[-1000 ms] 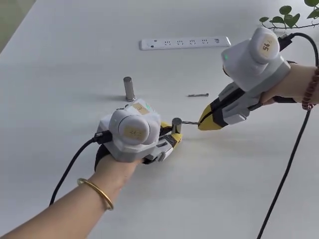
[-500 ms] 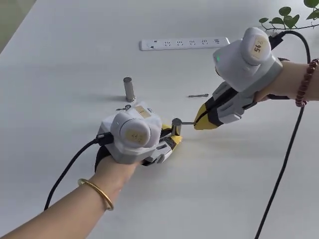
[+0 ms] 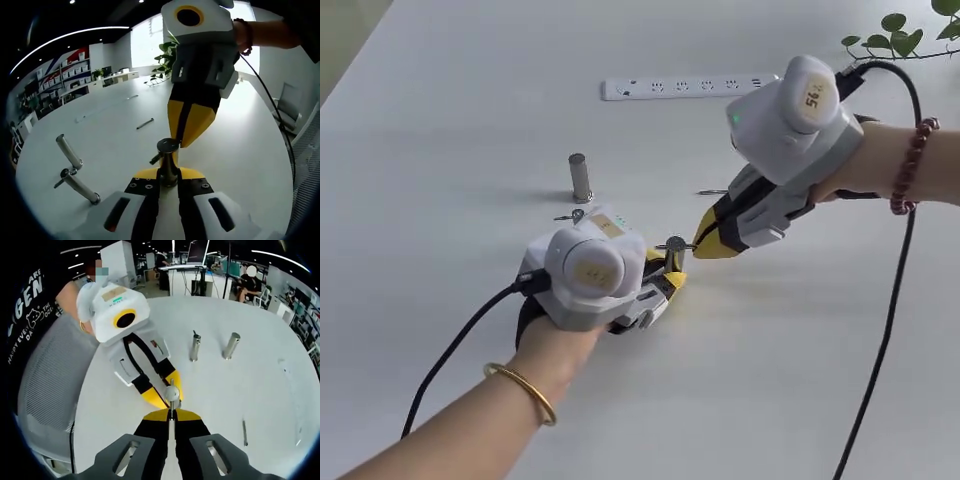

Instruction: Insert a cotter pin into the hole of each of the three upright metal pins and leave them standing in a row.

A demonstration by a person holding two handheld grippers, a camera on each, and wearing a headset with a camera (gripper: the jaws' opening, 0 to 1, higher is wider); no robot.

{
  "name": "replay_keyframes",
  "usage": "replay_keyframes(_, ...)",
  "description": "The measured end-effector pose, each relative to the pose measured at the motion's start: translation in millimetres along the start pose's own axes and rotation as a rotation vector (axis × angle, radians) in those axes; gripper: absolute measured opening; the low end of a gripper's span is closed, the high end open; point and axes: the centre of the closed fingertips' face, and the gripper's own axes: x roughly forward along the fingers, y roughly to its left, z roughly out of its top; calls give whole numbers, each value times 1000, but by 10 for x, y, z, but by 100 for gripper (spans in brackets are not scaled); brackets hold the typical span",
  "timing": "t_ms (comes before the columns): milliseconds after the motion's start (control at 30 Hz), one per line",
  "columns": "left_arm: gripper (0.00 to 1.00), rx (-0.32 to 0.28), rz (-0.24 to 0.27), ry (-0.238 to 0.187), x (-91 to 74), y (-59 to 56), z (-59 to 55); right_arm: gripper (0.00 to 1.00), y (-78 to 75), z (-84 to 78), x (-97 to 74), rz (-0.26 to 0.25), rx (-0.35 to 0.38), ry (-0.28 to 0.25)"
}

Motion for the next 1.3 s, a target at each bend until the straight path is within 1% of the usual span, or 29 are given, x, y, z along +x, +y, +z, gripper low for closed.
replay_keyframes(200,11,-6,3,0,7,3,-1,0,2,43,-5,-18,2,-10)
replay_keyframes(333,11,-12,6,-1,8,7,-1,9,21,60,-68,-28,12,-16)
replay_keyframes(367,11,-12,6,-1,9,6,0,10,22,66,-85,-32,14,-20)
replay_keyframes(433,11,-15,8,-3,10,6,1,8,28,72,-129,-40,16,-26)
replay_keyframes(467,11,-16,9,-3,10,6,1,8,4,29,-140,-46,20,-30)
replay_keyframes(567,11,-23,12,-5,11,7,2,5,9,13,-161,-51,23,-31)
replay_keyframes(600,11,-24,12,-5,11,7,2,4,-2,-15,-180,-49,28,-32)
replay_keyframes(700,11,-31,13,-6,11,9,2,1,9,-23,-179,-49,38,-39)
replay_keyframes(733,11,-33,14,-7,11,10,1,0,-13,-28,-177,-50,38,-40)
replay_keyframes(1000,11,-55,15,-6,21,8,-12,0,-1,19,-167,-46,34,-47)
replay_keyframes(1300,11,-67,10,-5,27,3,-17,0,1,57,-146,-49,26,-54)
